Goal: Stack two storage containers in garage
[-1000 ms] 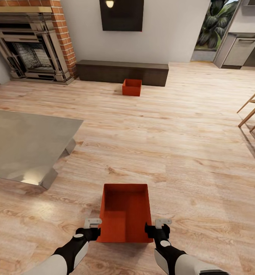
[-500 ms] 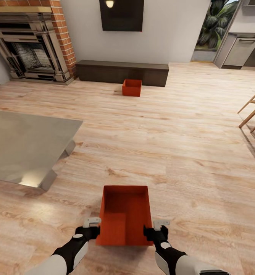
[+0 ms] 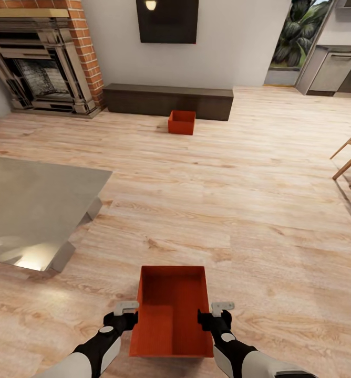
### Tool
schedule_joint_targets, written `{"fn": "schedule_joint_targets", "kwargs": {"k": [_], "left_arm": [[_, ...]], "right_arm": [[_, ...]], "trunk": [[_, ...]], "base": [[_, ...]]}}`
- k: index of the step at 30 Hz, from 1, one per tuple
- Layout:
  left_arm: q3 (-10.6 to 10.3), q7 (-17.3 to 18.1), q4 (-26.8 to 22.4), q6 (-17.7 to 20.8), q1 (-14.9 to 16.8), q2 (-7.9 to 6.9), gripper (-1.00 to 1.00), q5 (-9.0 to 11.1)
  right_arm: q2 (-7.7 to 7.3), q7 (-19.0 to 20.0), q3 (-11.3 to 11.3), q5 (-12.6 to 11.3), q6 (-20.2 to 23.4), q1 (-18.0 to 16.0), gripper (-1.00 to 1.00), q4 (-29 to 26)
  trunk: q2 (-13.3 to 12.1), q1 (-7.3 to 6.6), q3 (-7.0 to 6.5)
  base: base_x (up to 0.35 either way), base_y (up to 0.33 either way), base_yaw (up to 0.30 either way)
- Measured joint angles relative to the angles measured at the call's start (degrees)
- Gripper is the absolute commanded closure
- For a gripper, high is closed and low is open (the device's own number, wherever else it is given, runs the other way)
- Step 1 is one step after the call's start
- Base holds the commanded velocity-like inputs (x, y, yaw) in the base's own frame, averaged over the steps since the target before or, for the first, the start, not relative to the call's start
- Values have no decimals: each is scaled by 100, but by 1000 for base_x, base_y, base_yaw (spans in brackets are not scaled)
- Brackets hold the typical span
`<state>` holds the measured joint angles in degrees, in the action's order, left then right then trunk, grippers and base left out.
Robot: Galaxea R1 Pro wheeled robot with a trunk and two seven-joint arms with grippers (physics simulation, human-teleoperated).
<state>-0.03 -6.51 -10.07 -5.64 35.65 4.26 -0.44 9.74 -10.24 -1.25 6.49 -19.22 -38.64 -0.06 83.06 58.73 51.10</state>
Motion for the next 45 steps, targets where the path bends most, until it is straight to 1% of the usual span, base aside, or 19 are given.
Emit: {"fn": "schedule_joint_targets", "kwargs": {"k": [11,17,20,24,29,45], "left_arm": [[-7,-9,24,10,0,11,-100,6],[-11,-94,26,12,0,25,-100,5],[-8,-177,26,12,0,32,-100,4],[-3,-433,26,9,0,49,-100,10],[1,-515,30,4,0,59,-100,8],[9,-525,177,-27,0,48,-100,15]], "right_arm": [[0,0,-5,-3,26,0,-100,0],[0,-1,-8,0,36,0,-100,0],[0,-1,-9,-1,21,0,-100,0],[0,0,-9,-6,15,0,-100,0],[0,-1,-9,-6,14,0,-100,0],[0,-1,-9,-6,14,0,-100,0]], "trunk": [[0,0,0],[0,0,0],[0,0,0],[0,0,0],[0,0,0],[640,351,287]], "base": [[2,0,0],[0,0,0],[0,0,0],[0,0,0],[0,0,0],[0,0,0]]}}
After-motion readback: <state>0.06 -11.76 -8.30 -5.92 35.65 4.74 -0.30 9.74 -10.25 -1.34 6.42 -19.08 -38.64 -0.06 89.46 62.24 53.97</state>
